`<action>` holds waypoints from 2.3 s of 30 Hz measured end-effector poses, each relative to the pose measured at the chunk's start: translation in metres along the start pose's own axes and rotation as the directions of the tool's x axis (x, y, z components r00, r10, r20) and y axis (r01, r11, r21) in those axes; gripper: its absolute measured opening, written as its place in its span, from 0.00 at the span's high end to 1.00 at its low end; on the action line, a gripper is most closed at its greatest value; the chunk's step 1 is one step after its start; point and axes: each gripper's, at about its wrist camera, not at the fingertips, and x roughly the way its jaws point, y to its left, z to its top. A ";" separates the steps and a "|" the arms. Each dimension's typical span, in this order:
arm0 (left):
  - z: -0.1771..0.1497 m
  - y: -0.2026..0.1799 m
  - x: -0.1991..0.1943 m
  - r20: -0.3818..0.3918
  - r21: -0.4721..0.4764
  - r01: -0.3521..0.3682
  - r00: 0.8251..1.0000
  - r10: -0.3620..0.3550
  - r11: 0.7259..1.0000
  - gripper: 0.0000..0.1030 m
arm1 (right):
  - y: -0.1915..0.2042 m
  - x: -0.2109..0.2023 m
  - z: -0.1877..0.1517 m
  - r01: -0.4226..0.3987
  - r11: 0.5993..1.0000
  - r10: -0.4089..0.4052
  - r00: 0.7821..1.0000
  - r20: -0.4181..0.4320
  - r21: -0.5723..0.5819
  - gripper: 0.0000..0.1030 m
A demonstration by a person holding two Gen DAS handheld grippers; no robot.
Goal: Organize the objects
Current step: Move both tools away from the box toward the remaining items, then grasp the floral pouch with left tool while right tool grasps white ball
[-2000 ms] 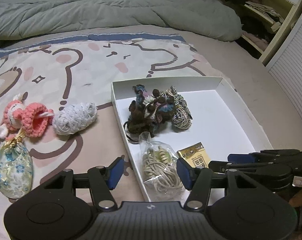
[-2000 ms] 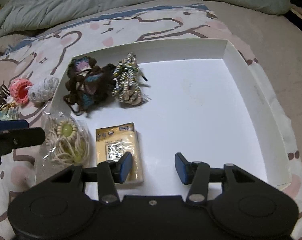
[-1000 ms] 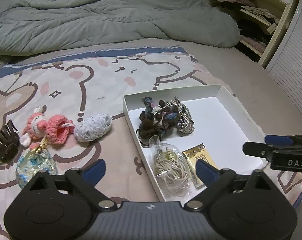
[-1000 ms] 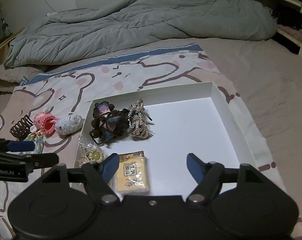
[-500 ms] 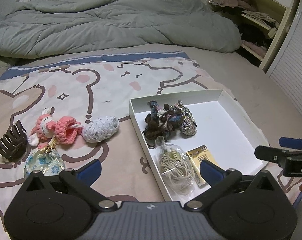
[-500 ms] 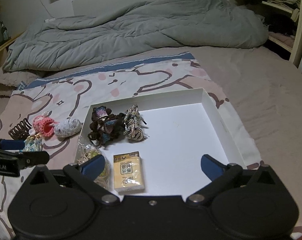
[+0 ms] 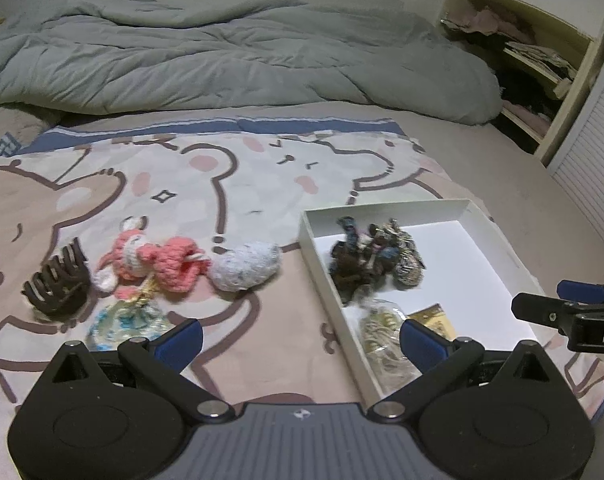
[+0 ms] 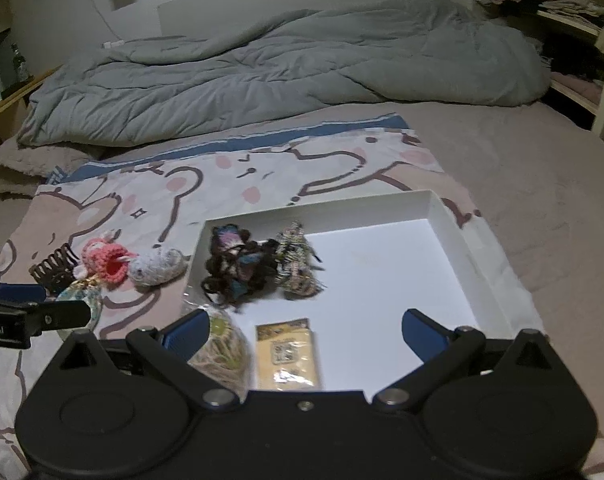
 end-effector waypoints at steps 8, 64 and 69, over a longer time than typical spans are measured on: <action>0.002 0.038 -0.009 0.016 -0.028 -0.041 0.999 0.042 0.999 0.00 | 0.033 0.016 0.009 -0.065 0.997 0.066 0.998 0.011 -0.044 0.00; -0.015 0.149 0.116 -0.335 0.109 -0.029 0.940 0.064 0.994 0.01 | 0.220 0.201 0.015 -0.248 0.253 0.136 0.966 -0.220 -0.935 0.40; -0.013 0.149 0.117 -0.320 0.093 -0.031 0.946 0.059 0.995 0.07 | 0.220 0.205 0.011 -0.278 0.241 0.154 0.957 -0.246 -0.930 0.50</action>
